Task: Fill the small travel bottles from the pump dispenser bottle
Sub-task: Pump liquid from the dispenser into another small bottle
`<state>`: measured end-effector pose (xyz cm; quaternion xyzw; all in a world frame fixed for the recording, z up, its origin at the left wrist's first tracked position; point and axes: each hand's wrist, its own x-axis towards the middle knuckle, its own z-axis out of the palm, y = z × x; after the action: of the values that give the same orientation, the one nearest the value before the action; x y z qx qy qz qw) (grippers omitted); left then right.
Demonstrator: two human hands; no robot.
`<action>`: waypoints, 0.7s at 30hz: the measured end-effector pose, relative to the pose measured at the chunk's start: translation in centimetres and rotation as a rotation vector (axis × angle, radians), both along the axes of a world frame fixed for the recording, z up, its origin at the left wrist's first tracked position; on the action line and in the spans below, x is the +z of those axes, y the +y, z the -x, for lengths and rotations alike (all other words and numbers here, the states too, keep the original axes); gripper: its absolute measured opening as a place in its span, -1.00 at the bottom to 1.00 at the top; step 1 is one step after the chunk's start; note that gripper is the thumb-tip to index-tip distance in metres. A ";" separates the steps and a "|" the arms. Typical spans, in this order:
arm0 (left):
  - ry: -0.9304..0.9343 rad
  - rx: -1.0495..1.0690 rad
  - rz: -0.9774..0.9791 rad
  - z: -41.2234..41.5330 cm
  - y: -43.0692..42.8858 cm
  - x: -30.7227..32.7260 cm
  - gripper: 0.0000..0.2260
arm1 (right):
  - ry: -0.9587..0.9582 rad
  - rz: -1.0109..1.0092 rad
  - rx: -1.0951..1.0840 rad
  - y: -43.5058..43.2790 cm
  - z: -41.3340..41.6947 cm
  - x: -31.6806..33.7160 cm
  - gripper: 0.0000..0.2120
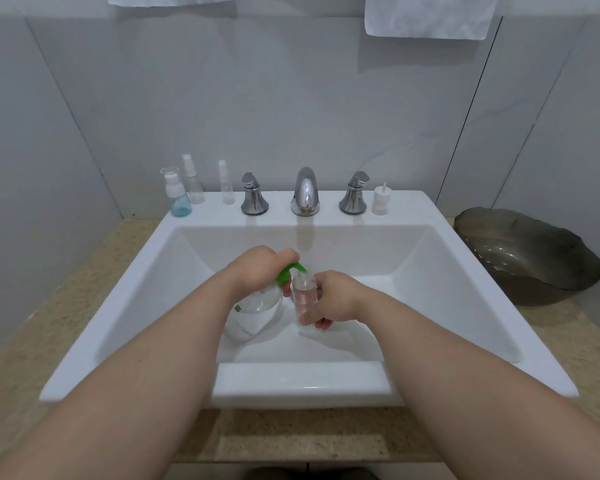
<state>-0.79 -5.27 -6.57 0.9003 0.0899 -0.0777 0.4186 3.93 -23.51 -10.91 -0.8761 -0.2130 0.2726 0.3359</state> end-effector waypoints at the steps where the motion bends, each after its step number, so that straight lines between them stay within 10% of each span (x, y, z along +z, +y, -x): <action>1: -0.003 0.002 -0.002 0.0 0.0 0.0 -0.46 | 0.002 0.000 0.001 0.0 0.0 0.0 -0.59; 11: 0.019 0.037 0.009 -0.1 0.3 -0.4 -0.13 | 0.008 -0.032 -0.026 0.0 0.0 0.2 -0.55; 21: 0.023 0.030 -0.018 -0.1 0.2 -0.2 -0.36 | -0.007 -0.031 -0.020 -0.1 0.2 0.5 -0.60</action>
<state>-0.70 -5.10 -6.80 0.9017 0.1090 -0.0808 0.4106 3.71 -23.59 -10.40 -0.8738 -0.2095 0.2627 0.3515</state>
